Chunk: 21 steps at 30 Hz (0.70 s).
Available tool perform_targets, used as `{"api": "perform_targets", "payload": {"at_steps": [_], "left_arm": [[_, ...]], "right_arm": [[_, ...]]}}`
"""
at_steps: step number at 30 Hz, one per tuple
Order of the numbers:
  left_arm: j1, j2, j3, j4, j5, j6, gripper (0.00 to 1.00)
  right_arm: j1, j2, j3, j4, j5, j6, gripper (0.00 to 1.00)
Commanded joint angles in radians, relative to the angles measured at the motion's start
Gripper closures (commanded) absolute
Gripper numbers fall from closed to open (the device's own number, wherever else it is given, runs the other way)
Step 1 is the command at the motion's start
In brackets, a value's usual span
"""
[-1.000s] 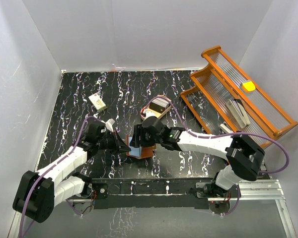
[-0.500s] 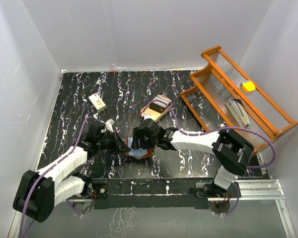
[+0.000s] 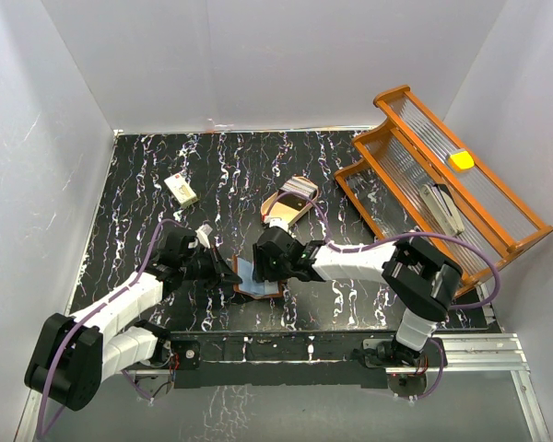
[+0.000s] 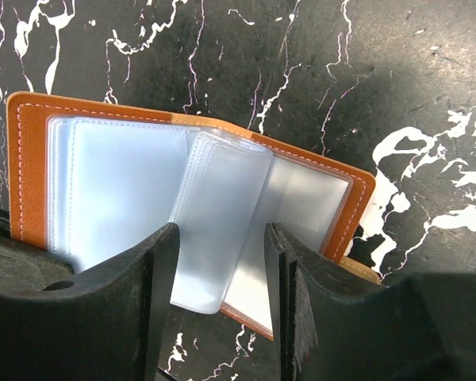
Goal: Put the credit cards into the card holder
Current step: Open the card holder at the center of the board.
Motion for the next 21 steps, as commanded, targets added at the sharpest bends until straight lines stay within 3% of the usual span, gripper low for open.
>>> {"api": "perform_targets", "payload": {"at_steps": [1, 11, 21], "left_arm": [[-0.003, -0.02, 0.023, -0.018, 0.017, 0.008, 0.98], [-0.003, -0.002, 0.041, -0.068, -0.043, 0.045, 0.76], [-0.003, 0.046, 0.057, -0.055, -0.042, 0.057, 0.68]], "right_arm": [[-0.001, 0.001, -0.019, -0.011, 0.064, -0.019, 0.55], [-0.001, -0.045, -0.02, -0.093, 0.131, -0.021, 0.56], [-0.001, -0.081, -0.032, -0.124, 0.166, -0.029, 0.57]]}}
